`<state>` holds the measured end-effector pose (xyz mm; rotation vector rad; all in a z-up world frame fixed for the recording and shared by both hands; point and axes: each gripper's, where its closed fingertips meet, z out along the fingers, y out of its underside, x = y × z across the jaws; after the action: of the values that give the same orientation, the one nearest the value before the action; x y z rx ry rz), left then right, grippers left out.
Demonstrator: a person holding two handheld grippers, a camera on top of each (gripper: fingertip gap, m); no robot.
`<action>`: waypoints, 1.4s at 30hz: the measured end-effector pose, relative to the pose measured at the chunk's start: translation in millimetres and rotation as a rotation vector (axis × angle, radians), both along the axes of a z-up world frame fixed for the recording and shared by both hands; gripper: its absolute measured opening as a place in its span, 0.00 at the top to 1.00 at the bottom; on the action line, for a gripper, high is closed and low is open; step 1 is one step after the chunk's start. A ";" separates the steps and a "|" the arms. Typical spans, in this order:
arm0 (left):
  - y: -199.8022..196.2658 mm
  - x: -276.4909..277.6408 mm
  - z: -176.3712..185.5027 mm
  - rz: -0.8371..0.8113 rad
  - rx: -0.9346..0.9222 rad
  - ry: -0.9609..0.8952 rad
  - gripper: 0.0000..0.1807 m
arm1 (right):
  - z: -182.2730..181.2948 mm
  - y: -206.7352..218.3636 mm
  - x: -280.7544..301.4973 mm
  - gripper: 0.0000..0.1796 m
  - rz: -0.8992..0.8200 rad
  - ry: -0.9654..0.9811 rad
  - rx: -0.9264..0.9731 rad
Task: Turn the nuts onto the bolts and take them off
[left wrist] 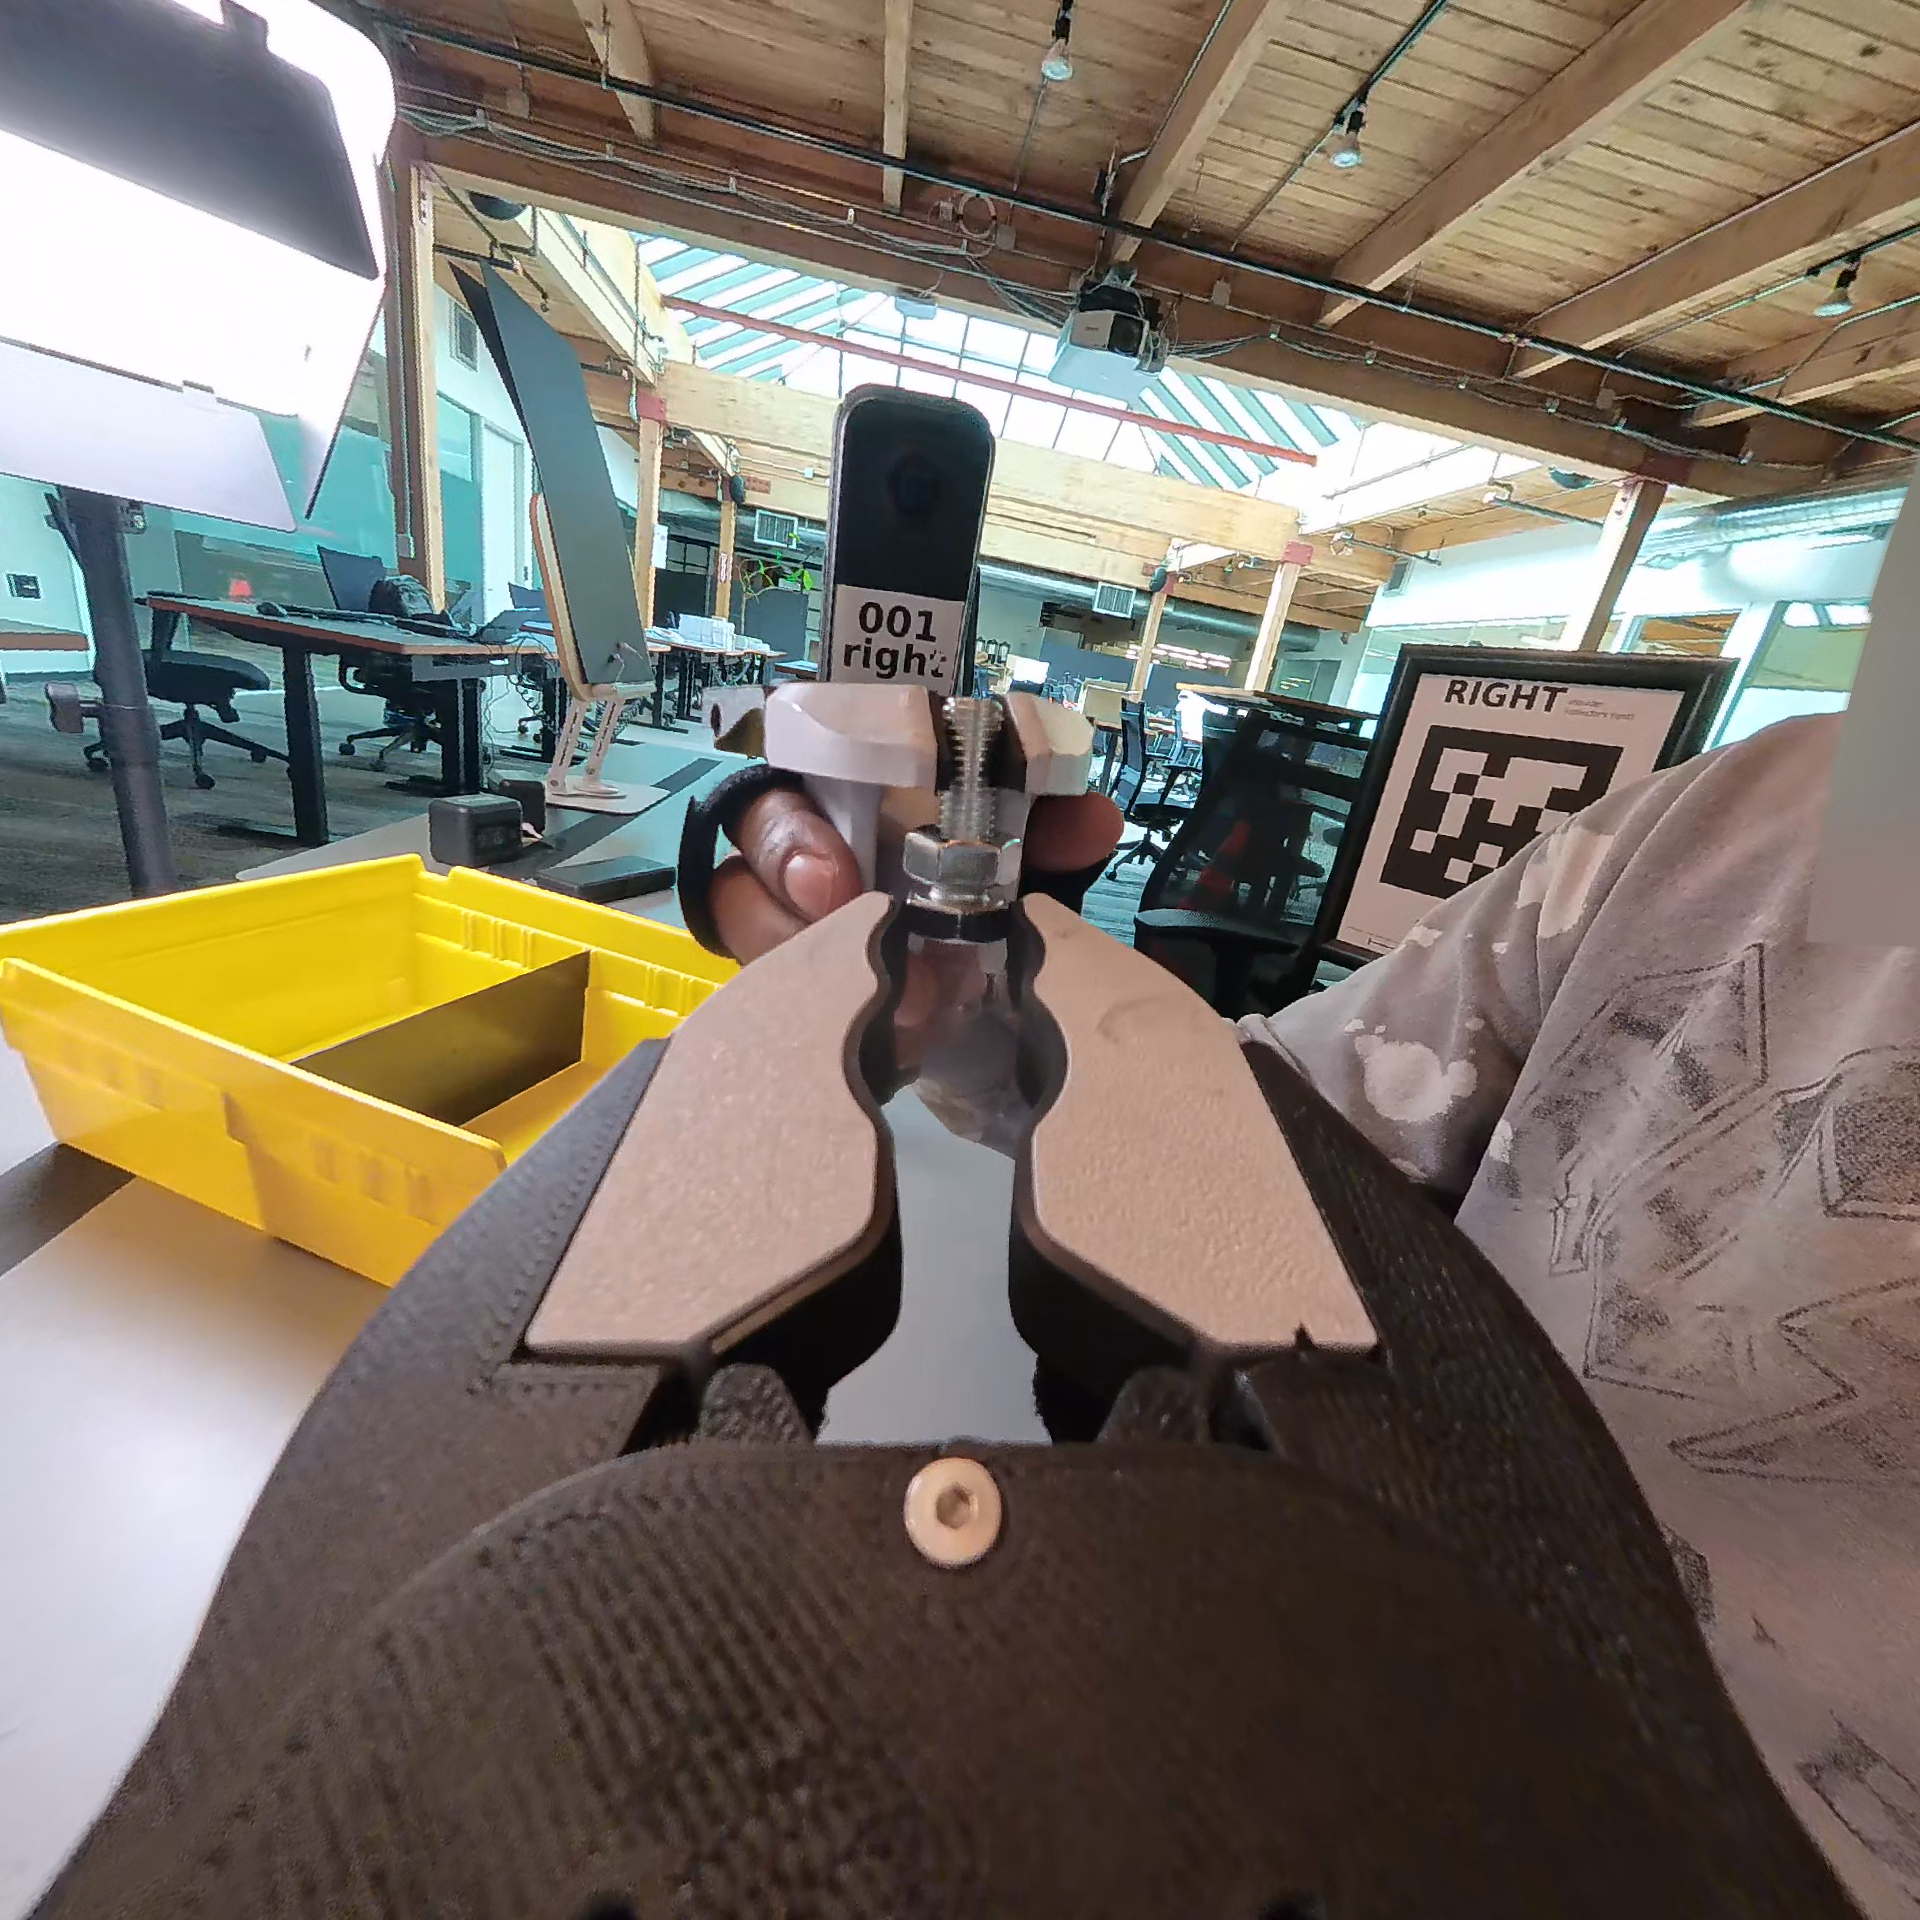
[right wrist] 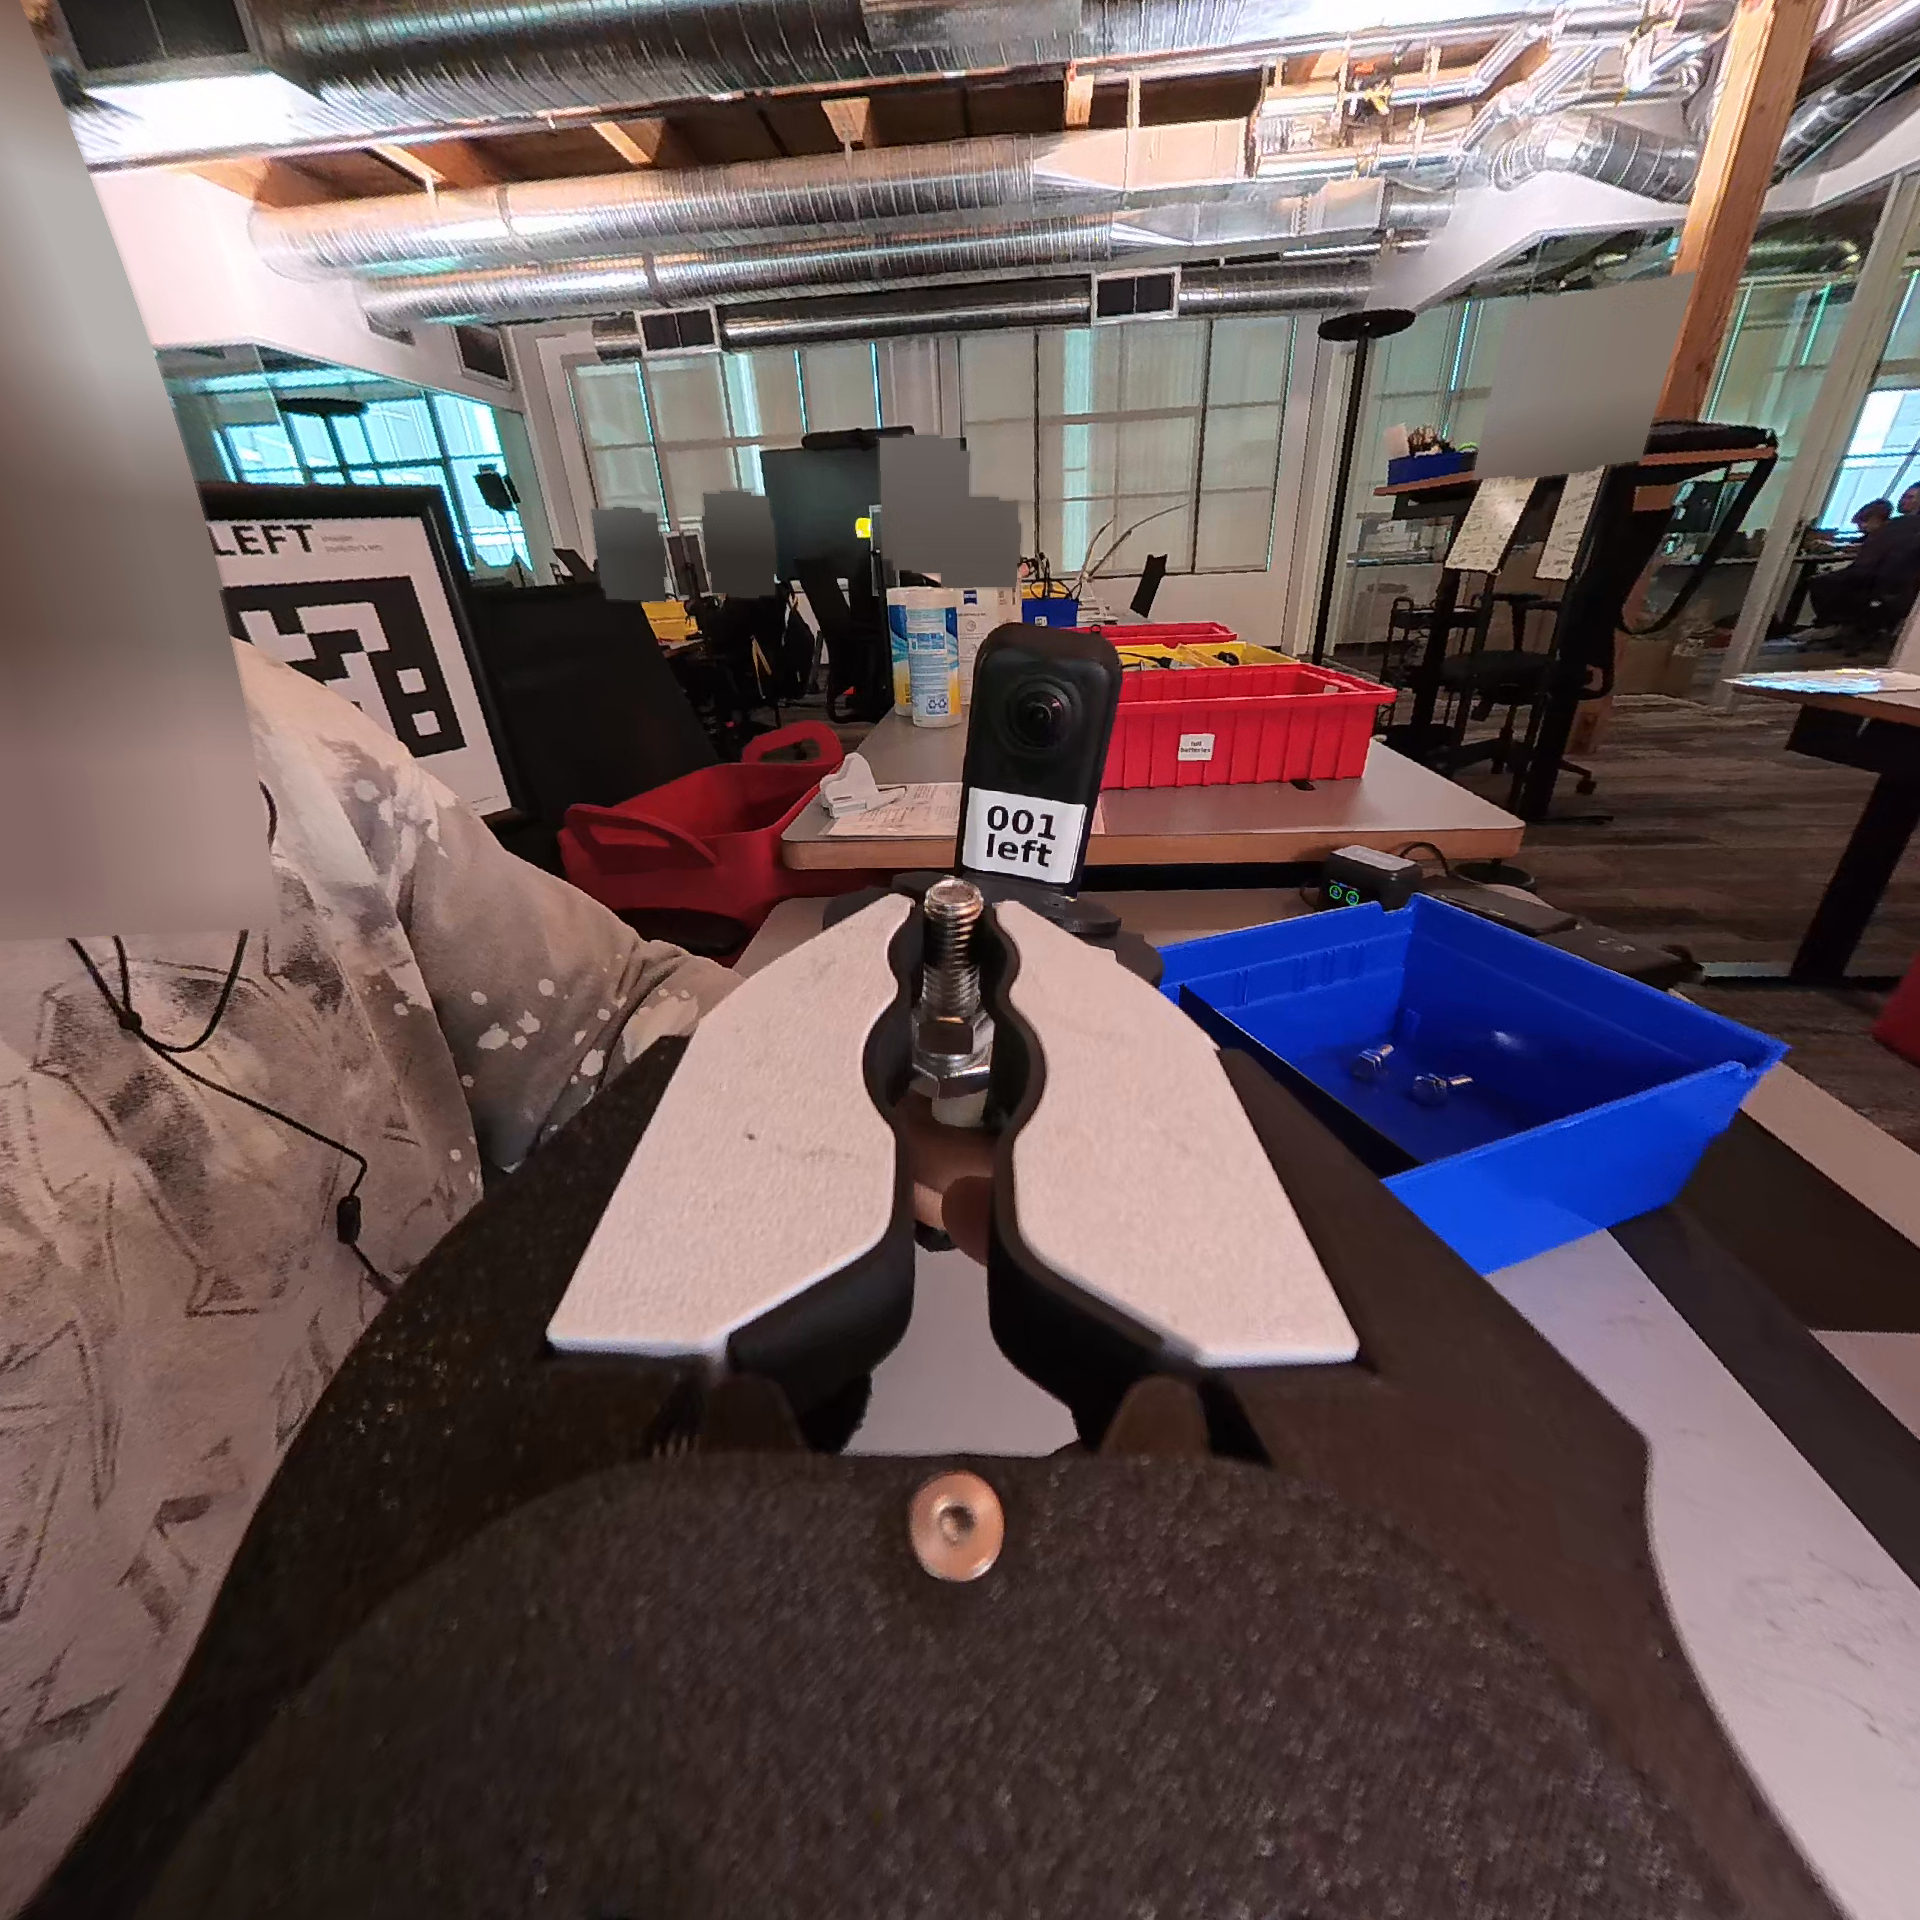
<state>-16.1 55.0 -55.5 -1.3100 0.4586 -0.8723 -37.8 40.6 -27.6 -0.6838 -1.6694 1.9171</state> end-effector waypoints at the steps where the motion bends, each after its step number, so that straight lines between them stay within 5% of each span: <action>1: 0.0 0.0 0.1 0.000 0.000 -0.002 0.90 | 0.3 0.0 0.1 0.95 0.001 0.000 -0.003; 6: 1.9 -2.7 1.2 0.046 0.030 0.006 0.90 | 1.5 1.7 -1.7 0.95 -0.015 0.003 -0.013; 15: 13.0 -38.6 11.3 0.386 0.113 -0.012 0.90 | 3.0 20.4 -22.7 0.83 -0.234 -0.013 -0.011; 19: 9.3 -41.0 16.3 0.404 0.138 -0.025 0.90 | -2.4 23.9 -30.5 0.84 -0.273 -0.030 -0.011; 20: 6.7 -42.8 19.0 0.390 0.148 -0.039 0.90 | -0.6 36.1 -32.4 0.96 -0.332 -0.032 -0.034; 22: 4.0 -44.8 22.8 0.391 0.157 -0.028 0.90 | 3.0 57.5 -31.6 0.99 -0.417 -0.014 -0.060; 29: 8.8 -43.5 17.0 0.404 0.134 -0.016 0.90 | 6.6 17.2 -28.6 0.83 -0.303 -0.004 -0.016; 32: 7.6 -41.6 18.7 0.408 0.142 -0.013 0.90 | 4.6 18.7 -31.8 0.82 -0.331 -0.010 0.001; 34: 3.7 -45.1 23.4 0.396 0.163 -0.039 0.90 | 8.0 39.3 -32.3 0.96 -0.413 -0.014 -0.040; 42: 6.7 -43.2 20.4 0.413 0.154 -0.006 0.90 | 6.6 13.4 -32.0 0.82 -0.337 -0.015 -0.009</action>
<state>-59.3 61.7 -35.1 -1.2022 0.2314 -0.4857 -69.8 54.0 -21.0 -0.9204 -1.4474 1.6839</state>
